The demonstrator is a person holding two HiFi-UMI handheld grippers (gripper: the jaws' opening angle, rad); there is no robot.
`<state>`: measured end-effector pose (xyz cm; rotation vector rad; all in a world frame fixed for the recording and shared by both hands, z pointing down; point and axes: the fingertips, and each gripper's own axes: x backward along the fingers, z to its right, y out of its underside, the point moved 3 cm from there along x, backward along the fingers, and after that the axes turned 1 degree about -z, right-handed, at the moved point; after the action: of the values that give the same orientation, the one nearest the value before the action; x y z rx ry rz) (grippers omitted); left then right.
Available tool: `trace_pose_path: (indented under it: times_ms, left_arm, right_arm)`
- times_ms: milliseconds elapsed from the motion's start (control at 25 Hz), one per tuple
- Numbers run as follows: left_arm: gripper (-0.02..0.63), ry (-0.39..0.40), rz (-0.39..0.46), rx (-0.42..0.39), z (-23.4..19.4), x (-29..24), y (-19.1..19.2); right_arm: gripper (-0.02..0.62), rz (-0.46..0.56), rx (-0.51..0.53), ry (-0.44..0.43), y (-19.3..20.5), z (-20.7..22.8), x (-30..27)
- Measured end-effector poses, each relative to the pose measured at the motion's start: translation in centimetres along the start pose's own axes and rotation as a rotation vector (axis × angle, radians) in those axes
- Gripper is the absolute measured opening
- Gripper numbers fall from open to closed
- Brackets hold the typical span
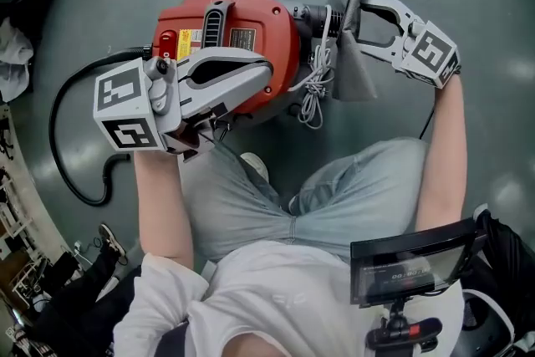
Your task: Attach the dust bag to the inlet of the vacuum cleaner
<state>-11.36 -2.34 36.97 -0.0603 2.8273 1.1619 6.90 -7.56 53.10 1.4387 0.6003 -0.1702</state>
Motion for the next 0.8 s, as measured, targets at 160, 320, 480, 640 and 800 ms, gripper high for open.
trace_pose_path:
  times_ms: [160,320,480,640,800]
  left_arm:
    - [0.006,0.012,-0.01,0.007,0.3,0.1,-0.1]
    - [0.006,0.03,-0.002,0.013,0.8,0.4,-0.1]
    - [0.006,0.043,0.011,0.015,0.8,0.6,0.0]
    - [0.006,0.052,0.015,0.025,0.8,0.6,0.0]
    - [0.006,0.049,0.017,0.021,0.8,0.5,-0.1]
  right_arm:
    - [0.337,-0.041,0.02,-0.008,-0.2,0.0,-0.8]
    - [0.337,-0.069,0.084,-0.079,-2.8,-1.3,-0.4]
    - [0.337,-0.014,0.0,-0.102,-2.5,-0.8,-0.9]
    - [0.337,-0.007,0.011,-0.088,-3.0,-1.3,-0.6]
    - [0.337,0.04,-0.06,-0.102,-3.1,-1.1,-1.1]
